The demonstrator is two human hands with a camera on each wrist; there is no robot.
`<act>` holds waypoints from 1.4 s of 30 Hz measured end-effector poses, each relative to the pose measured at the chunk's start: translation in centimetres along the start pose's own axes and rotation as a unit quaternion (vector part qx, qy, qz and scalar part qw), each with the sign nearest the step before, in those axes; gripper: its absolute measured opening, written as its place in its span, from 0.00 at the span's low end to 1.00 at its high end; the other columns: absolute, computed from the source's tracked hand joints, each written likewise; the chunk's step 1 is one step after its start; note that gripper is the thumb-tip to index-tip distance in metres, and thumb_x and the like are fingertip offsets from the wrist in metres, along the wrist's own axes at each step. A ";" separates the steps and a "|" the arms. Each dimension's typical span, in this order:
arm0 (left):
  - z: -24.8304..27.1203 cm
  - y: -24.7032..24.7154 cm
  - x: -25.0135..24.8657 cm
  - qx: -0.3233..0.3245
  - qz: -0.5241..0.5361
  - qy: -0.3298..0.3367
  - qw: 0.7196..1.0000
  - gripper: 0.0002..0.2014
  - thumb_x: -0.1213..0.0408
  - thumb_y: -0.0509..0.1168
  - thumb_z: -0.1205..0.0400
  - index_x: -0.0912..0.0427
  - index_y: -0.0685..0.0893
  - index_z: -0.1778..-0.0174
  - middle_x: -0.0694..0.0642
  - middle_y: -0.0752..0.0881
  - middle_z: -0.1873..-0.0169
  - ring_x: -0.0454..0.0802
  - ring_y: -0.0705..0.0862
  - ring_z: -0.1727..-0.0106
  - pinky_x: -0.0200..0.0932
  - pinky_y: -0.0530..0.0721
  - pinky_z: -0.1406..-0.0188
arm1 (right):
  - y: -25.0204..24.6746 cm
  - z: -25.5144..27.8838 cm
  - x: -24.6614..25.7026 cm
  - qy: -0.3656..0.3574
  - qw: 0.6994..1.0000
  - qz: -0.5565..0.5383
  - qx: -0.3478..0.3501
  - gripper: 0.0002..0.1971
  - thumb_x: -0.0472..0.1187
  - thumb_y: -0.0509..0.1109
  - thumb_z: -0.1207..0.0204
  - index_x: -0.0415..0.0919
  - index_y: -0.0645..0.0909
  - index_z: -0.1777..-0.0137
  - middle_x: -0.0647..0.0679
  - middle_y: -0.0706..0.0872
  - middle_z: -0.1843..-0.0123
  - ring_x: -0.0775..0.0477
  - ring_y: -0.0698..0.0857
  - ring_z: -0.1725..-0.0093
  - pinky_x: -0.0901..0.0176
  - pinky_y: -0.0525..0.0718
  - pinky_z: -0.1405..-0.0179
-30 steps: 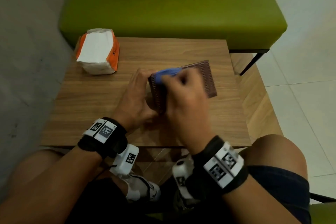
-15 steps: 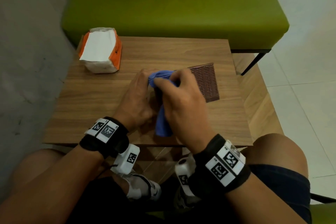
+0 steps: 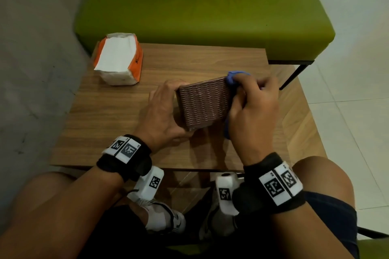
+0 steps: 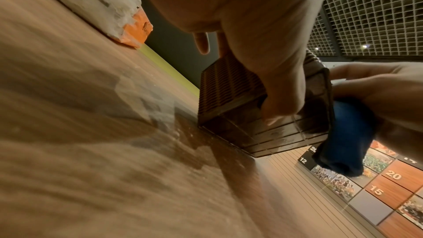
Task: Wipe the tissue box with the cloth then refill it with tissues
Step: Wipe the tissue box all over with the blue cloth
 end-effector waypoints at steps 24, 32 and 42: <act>-0.4 0.0 -0.6 -0.007 0.009 -0.017 1.000 0.50 0.43 0.85 0.35 0.50 0.69 0.20 0.51 0.77 0.26 0.42 0.73 0.28 0.66 0.78 0.25 | -1.3 4.4 -2.2 -0.010 0.998 -0.001 0.061 0.14 0.29 0.70 0.17 0.39 0.89 0.35 0.43 0.77 0.42 0.48 0.79 0.46 0.52 0.82 0.52; -0.5 -0.2 -0.4 0.004 0.019 -0.026 0.999 0.44 0.40 0.76 0.33 0.43 0.68 0.21 0.53 0.78 0.27 0.51 0.77 0.29 0.66 0.81 0.30 | 0.6 6.4 1.2 -0.180 0.958 0.001 0.224 0.15 0.32 0.75 0.19 0.40 0.88 0.33 0.41 0.77 0.39 0.45 0.79 0.42 0.60 0.76 0.51; -0.6 0.2 -0.5 -0.017 0.030 -0.018 0.999 0.49 0.45 0.87 0.37 0.44 0.70 0.21 0.44 0.76 0.28 0.41 0.74 0.28 0.61 0.79 0.27 | -1.2 3.7 -0.6 -0.016 0.993 -0.008 0.114 0.12 0.34 0.69 0.16 0.42 0.88 0.36 0.47 0.76 0.43 0.51 0.78 0.50 0.66 0.78 0.54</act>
Point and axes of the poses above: each hand's wrist, its own z-axis away from the middle knuckle, its own y-axis out of the palm, x = y × z, the point moved 1 cm from there along -z, towards the middle knuckle
